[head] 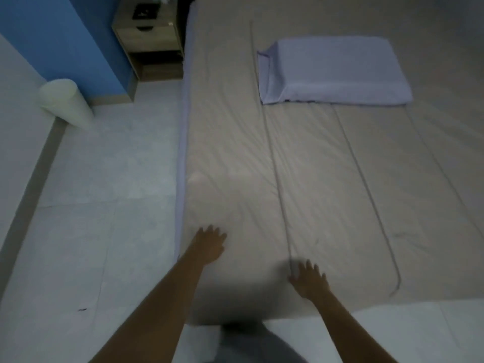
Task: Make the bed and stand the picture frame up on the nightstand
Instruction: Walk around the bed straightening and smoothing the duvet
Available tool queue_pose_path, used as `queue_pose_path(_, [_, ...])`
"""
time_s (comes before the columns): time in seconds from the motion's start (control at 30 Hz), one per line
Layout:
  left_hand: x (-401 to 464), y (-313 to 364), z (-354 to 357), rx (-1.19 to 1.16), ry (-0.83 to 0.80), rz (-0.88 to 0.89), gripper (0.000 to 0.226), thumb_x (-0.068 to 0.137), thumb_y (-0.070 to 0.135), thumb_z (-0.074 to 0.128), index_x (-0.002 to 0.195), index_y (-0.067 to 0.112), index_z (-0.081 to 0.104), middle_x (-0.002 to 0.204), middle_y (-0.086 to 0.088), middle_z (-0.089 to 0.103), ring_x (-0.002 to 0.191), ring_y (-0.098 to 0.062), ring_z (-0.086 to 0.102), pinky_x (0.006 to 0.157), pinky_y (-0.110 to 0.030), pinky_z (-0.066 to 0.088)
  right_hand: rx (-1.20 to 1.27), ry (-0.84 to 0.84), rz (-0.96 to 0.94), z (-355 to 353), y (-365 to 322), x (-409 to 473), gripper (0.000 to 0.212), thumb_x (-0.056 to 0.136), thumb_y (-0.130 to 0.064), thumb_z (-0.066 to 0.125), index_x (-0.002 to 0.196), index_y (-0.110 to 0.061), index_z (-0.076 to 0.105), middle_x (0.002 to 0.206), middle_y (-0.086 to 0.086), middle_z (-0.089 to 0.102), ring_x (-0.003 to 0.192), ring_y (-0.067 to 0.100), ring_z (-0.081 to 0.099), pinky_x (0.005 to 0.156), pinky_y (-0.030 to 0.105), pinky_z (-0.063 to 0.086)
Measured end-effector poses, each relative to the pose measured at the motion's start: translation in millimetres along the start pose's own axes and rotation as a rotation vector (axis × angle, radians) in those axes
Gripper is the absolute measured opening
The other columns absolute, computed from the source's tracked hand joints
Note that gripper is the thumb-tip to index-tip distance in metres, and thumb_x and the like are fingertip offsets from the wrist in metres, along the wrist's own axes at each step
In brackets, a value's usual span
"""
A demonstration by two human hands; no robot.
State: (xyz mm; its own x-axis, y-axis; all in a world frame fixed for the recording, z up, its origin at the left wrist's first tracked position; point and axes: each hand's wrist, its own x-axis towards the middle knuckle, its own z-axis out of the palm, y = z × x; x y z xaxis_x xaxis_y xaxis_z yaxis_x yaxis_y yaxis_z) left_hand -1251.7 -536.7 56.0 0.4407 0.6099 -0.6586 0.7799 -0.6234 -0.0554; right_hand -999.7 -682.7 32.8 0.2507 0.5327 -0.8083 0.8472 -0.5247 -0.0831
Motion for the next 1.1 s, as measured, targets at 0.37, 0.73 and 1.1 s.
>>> queue_pose_path(0.37, [63.0,-102.7,37.3,0.219,-0.048,0.357,0.051,0.098,0.027,0.042,0.147,0.037,0.033,0.164,-0.002,0.008,0.151,-0.033,0.007,0.117,-0.059,0.007,0.261,0.240,0.167,51.9,-179.9,28.8,0.079,0.095,-0.047,0.040,0.154,-0.023,-0.007,0.161,0.004,-0.014,0.150,0.031,-0.003,0.119,0.046,0.013])
queue_pose_path(0.73, [100.8,-193.8,69.0,0.201,-0.004,0.716,0.025,0.060,0.017,0.063,0.081,0.018,0.076,0.076,-0.003,0.074,0.071,-0.025,0.073,0.073,-0.033,0.057,0.380,-0.056,0.258,86.0,-269.9,65.5,0.150,0.025,-0.101,0.001,0.136,-0.012,0.050,0.145,0.014,0.046,0.133,0.027,0.046,0.091,0.022,0.045])
queue_pose_path(1.1, [190.7,-324.3,-88.7,0.347,0.172,0.614,0.044,0.100,0.022,0.038,0.143,0.014,0.042,0.147,-0.011,0.044,0.136,-0.025,0.041,0.112,-0.035,0.030,0.792,0.324,0.494,-26.5,-386.3,109.7,0.061,0.096,-0.047,0.040,0.145,-0.011,0.033,0.149,0.012,0.039,0.137,0.028,0.039,0.113,0.042,0.029])
